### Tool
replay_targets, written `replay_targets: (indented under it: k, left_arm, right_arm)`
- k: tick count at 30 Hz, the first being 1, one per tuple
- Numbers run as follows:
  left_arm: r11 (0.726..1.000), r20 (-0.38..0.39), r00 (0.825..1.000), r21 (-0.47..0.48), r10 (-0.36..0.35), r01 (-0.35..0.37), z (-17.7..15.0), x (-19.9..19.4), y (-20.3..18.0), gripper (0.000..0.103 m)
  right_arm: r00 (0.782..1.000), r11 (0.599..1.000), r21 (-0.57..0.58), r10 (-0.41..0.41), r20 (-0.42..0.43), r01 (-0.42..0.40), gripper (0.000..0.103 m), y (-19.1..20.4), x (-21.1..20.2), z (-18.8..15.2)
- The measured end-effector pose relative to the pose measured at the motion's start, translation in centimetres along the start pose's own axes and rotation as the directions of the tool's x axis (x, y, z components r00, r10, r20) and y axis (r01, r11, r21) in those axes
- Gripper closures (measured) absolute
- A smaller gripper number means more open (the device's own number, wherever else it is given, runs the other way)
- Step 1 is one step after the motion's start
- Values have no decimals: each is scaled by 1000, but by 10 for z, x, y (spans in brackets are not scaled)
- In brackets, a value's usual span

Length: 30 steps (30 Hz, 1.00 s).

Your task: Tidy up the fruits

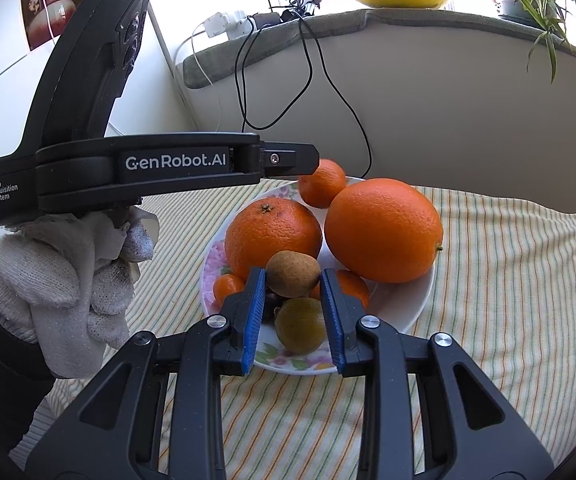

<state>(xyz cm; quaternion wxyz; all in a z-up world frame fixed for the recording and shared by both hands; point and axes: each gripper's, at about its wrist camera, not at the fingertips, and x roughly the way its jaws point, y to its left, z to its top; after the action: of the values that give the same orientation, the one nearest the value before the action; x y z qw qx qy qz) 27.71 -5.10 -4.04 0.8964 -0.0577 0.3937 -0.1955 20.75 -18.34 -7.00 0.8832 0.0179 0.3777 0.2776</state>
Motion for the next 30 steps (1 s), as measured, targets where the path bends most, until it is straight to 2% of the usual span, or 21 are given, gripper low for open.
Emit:
replay_targets:
  k: [2,6,14,16,19,24,26,30]
  left_arm:
    - [1000,1,1000,0,1,-1,-1,-2,0,66]
    - [1000,1,1000,1,2,-2,-3,-3,0,66]
    - [1000,9,1000,7,8,-8,-4,-8,-2,65]
    - [1000,17,1000,7,13,-13,-5,-12,-3,60]
    - [1000,30,999,8,20,-20,-7,-18,-5,59]
    - [999,49,998,15,28,-28,-9,-28,-9,50]
    - [999,62,998,16,30,-31,-10,-34,-10,43]
    - [999,87,996,18,31,-33,-13,-47,-13,40]
  right_arm:
    - [1000,1000,1,-4,0,4,72,0,0,0]
    - [1000,1000,-1,-17,17,17,50,1,-2,0]
    - [999,1000,4,-24,30,24,48,1,-8,-1]
    - [999,1000,6,-29,35,28,41,1,-10,-1]
    - [998,999,6,-38,43,38,33,2,-14,-2]
    - [998,999,-7,-49,46,50,29,6,-18,-3]
    - [997,998,-10,-55,50,56,26,7,-20,-4]
    - [996,998,-14,-67,52,68,21,10,-26,-6]
